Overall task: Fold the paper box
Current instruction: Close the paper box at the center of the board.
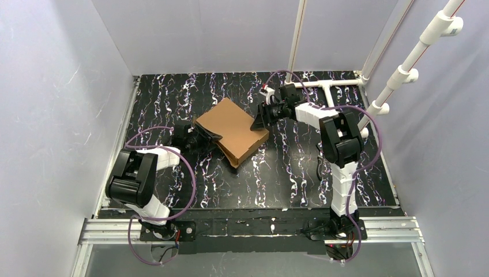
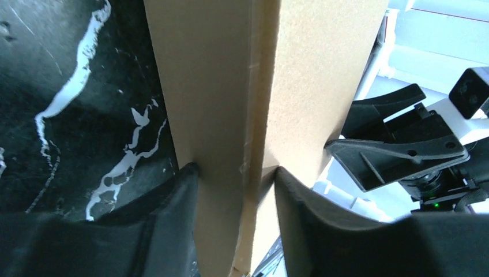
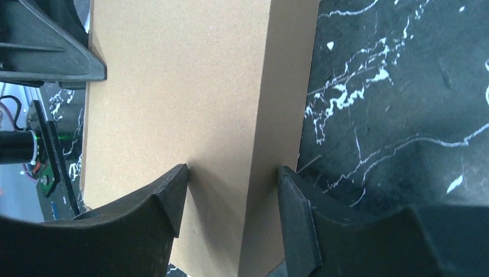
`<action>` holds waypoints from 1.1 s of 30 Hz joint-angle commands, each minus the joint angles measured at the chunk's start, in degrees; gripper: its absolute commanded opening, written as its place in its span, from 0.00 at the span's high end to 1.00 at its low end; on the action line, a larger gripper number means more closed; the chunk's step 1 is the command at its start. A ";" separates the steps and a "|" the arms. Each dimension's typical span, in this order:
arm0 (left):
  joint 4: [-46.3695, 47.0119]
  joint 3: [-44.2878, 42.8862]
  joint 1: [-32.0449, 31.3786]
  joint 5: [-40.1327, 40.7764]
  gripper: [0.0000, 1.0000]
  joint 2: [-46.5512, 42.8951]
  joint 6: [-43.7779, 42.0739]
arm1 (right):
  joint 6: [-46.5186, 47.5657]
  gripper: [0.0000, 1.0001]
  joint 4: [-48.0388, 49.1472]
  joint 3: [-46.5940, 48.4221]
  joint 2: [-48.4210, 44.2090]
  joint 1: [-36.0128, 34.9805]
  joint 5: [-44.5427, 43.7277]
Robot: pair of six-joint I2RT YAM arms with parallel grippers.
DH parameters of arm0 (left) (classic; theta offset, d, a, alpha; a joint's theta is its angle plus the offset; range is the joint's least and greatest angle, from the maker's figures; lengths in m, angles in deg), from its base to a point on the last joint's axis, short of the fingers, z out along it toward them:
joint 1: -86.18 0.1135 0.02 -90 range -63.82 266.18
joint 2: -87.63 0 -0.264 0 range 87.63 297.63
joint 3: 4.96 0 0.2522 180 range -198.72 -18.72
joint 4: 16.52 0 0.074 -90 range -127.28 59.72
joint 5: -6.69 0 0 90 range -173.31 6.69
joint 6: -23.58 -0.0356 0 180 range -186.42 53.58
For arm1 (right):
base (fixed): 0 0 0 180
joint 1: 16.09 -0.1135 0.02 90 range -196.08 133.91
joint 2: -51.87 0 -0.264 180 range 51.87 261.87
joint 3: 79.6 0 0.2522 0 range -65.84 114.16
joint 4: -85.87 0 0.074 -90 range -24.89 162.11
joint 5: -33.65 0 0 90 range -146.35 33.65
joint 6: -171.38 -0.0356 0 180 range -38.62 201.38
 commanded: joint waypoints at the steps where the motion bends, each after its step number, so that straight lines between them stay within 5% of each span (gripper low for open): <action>1: 2.94 -2.96 -2.75 -1.78 0.63 -0.25 3.00 | 3.39 0.46 -4.76 -5.18 -3.42 -3.59 1.91; 3: 2.89 -3.27 -3.48 -1.17 0.78 -0.36 4.66 | 3.44 0.47 -4.92 -6.81 -4.52 -4.80 1.06; 5: 2.71 -3.60 -4.01 -0.60 0.78 -0.28 5.64 | 3.44 0.47 -4.79 -8.22 -5.70 -6.08 -0.09; 12: 2.68 -1.15 -4.04 -0.01 0.67 -1.67 3.79 | 4.19 0.43 -5.55 -8.04 -6.89 -4.99 -4.09; 22: -4.07 4.59 -3.27 -3.25 0.36 -16.69 -17.79 | 5.83 0.43 -5.82 -10.16 -9.04 -2.59 -5.84; 30: -12.31 10.36 -4.35 -8.35 0.29 -28.67 -23.19 | 5.33 0.43 -5.44 -11.06 -9.30 -2.15 -6.01; 33: -24.17 8.94 -8.19 -4.46 0.28 -37.02 -28.65 | 5.20 0.43 -5.37 -11.01 -9.06 -2.15 -5.60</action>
